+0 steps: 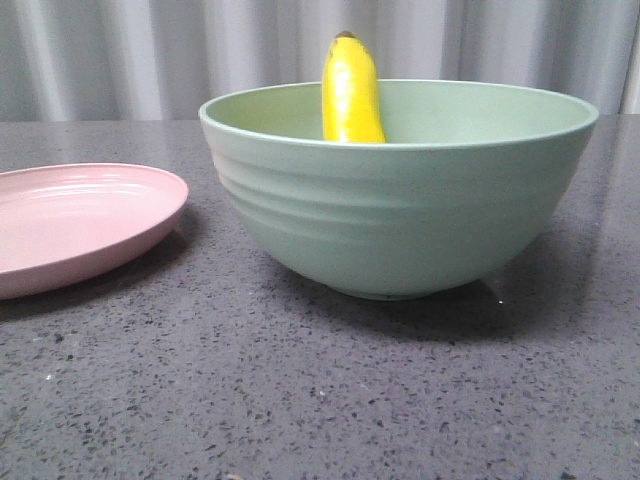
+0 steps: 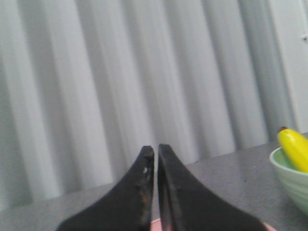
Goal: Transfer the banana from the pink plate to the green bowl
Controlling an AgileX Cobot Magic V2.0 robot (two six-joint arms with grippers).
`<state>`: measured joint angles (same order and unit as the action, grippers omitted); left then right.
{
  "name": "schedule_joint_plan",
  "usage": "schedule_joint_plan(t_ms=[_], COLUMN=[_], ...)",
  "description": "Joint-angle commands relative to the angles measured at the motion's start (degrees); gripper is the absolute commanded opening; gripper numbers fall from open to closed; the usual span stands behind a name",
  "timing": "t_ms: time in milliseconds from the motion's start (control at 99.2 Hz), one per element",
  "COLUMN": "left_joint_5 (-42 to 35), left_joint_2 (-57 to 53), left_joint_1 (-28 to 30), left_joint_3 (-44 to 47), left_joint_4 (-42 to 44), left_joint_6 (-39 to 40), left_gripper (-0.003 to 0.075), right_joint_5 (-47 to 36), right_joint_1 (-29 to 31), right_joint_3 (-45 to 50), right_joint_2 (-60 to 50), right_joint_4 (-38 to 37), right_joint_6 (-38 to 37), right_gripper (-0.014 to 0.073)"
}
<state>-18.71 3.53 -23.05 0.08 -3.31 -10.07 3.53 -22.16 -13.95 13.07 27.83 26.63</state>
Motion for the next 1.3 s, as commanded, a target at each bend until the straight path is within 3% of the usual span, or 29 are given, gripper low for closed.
schedule_joint_plan(t_ms=[0, 222, 484, 1290], left_joint_5=[3.2, 19.2, 33.8, 33.5], left_joint_2=[-1.7, -5.5, -5.5, -5.5], left_joint_1=[5.5, 16.2, 19.3, 19.2], left_joint_3=[0.5, 0.5, 0.5, 0.5], left_joint_4=[0.2, 0.3, 2.0, 2.0], left_joint_6=[4.8, 7.3, 10.1, 10.1], left_gripper=[-0.002, -0.002, -0.002, -0.002], right_joint_5=[-4.4, -4.4, -4.4, -4.4], right_joint_1=[0.0, 0.0, 0.0, 0.0], right_joint_3=[-1.6, -1.6, -1.6, -1.6], right_joint_2=[0.4, 0.4, 0.4, 0.4], right_joint_4=[0.1, 0.1, 0.1, 0.1], right_joint_6=[0.5, 0.5, 0.5, 0.5], right_gripper=[-0.0065, -0.0065, -0.0065, -0.0065])
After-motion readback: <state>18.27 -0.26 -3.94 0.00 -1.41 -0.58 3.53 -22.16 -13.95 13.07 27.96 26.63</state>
